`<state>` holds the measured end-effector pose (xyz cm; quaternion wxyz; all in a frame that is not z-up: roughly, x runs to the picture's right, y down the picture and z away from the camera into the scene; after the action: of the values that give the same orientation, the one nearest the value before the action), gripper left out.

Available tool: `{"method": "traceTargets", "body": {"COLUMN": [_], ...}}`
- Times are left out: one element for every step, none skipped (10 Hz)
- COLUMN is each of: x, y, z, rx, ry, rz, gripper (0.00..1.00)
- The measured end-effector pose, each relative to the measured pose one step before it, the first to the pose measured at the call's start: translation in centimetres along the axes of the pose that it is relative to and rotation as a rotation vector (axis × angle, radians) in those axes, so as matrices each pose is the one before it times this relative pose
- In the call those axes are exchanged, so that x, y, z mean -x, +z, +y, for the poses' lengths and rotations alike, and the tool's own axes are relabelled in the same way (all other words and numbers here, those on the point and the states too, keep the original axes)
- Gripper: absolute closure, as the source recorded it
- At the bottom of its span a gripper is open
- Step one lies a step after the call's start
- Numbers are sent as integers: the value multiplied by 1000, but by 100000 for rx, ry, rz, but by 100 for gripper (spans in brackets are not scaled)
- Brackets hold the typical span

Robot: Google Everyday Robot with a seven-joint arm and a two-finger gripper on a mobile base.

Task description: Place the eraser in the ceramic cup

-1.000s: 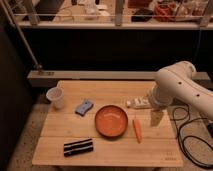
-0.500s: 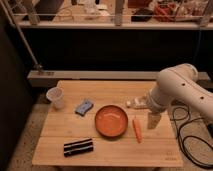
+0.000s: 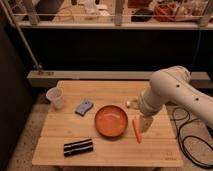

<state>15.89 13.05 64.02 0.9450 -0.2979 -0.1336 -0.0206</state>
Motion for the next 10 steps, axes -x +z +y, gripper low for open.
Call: {"method": "traceTargets", "body": {"x": [570, 835, 1378, 1443, 413, 216, 193, 515, 1147, 1604], "y": [158, 241, 437, 452, 175, 91, 102, 234, 458, 686], "z": [98, 75, 10, -80, 84, 51, 157, 140, -65, -120], "rx": [577, 636, 593, 549, 386, 269, 342, 363, 489, 740], "ry": [-914, -1205, -1263, -1238, -335, -663, -685, -538, -1192, -1313], "rz": [-1161, -1082, -1685, -1828, -1008, -1048, -1109, -1135, -1276, -2073], "gripper": [20, 20, 20, 20, 20, 20, 20, 20, 20, 20]}}
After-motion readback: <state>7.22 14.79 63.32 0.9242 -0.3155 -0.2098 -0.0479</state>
